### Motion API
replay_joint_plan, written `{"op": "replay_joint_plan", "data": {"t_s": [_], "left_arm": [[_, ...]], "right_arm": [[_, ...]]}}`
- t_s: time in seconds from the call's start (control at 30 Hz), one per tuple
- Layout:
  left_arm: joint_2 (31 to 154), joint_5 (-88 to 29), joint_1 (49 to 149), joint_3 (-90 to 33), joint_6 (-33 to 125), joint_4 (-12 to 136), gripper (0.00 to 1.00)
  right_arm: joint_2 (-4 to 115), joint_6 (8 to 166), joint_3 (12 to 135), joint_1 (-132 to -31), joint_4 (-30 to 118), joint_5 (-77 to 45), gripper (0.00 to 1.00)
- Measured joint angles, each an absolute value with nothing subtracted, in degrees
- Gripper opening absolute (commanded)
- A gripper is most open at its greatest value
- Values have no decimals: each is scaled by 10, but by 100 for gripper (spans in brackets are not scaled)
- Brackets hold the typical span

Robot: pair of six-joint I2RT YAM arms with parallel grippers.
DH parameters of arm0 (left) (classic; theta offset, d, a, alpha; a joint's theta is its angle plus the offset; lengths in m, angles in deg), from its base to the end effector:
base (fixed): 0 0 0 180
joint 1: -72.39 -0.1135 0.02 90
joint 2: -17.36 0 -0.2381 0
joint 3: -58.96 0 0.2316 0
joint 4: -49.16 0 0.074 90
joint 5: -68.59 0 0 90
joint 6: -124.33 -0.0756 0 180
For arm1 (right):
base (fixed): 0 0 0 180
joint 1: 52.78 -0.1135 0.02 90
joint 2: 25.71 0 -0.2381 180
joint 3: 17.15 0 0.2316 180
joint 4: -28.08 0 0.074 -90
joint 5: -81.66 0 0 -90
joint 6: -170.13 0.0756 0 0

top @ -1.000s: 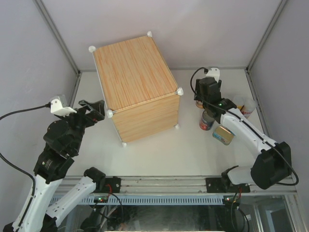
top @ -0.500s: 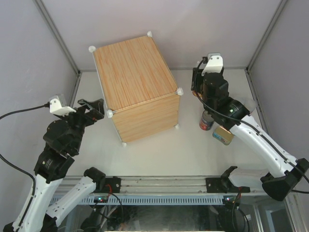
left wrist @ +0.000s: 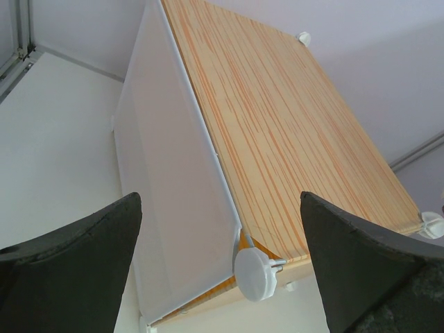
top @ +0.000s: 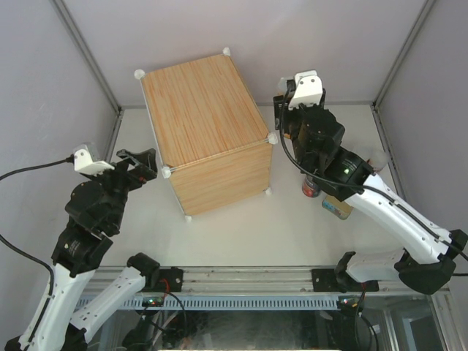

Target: Place and organize the canned foods onto the counter

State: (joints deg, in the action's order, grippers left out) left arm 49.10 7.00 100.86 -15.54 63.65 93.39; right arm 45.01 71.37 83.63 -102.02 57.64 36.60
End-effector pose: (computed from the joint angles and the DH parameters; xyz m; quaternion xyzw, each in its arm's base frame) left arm 0.1297 -0.0294 0.3924 -0.1764 0.6929 -0.1731 0.6773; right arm 0.2163 0.1691 0.4554 -0.0780 0.7006 -0.0254 0.7088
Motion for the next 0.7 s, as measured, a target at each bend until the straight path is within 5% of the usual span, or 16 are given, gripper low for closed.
{"op": "replay_joint_plan", "data": {"t_s": [0.7], "left_arm": [[491, 76, 1009, -155, 636, 930, 100]], "right_arm": [[530, 647, 946, -1073, 517, 353, 0]]}}
